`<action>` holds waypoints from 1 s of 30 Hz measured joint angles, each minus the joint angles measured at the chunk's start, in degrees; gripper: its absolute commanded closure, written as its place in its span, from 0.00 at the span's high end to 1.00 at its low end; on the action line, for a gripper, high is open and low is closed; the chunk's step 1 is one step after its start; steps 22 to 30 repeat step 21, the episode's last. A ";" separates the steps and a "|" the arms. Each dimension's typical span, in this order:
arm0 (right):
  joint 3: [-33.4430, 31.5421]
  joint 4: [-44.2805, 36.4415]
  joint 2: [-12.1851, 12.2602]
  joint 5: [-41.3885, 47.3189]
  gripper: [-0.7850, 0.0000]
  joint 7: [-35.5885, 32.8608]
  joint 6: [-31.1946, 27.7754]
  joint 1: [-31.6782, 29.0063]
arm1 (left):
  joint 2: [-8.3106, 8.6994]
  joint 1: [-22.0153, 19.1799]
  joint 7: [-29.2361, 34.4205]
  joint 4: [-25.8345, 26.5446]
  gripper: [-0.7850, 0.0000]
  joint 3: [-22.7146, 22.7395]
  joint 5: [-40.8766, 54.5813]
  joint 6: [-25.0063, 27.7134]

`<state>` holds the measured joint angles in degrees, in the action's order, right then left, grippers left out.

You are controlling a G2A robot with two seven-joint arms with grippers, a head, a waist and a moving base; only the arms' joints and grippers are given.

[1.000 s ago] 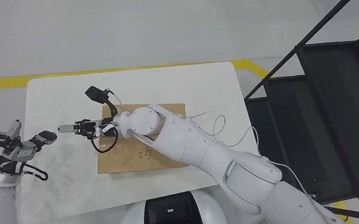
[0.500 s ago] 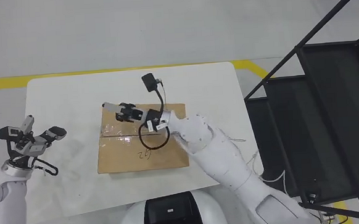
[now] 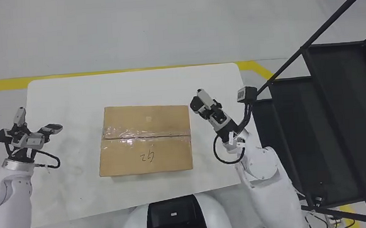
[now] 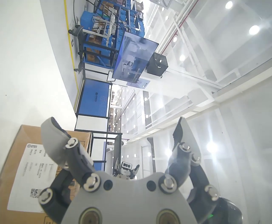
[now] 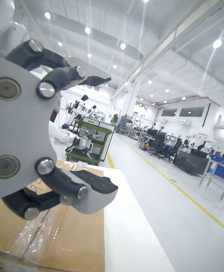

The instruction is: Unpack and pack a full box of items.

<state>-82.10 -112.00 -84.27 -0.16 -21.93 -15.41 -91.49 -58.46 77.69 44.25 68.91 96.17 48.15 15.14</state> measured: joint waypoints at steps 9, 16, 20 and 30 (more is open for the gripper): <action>0.06 0.04 0.00 -0.11 1.00 -0.03 0.14 0.05 | -0.01 0.02 -0.16 0.17 1.00 0.00 -0.16 0.01; 0.06 0.04 0.00 -0.11 1.00 -0.03 0.14 0.05 | -0.01 0.02 -0.16 0.17 1.00 0.00 -0.16 0.01; 0.06 0.04 0.00 -0.11 1.00 -0.03 0.14 0.05 | -0.01 0.02 -0.16 0.17 1.00 0.00 -0.16 0.01; 0.06 0.04 0.00 -0.11 1.00 -0.03 0.14 0.05 | -0.01 0.02 -0.16 0.17 1.00 0.00 -0.16 0.01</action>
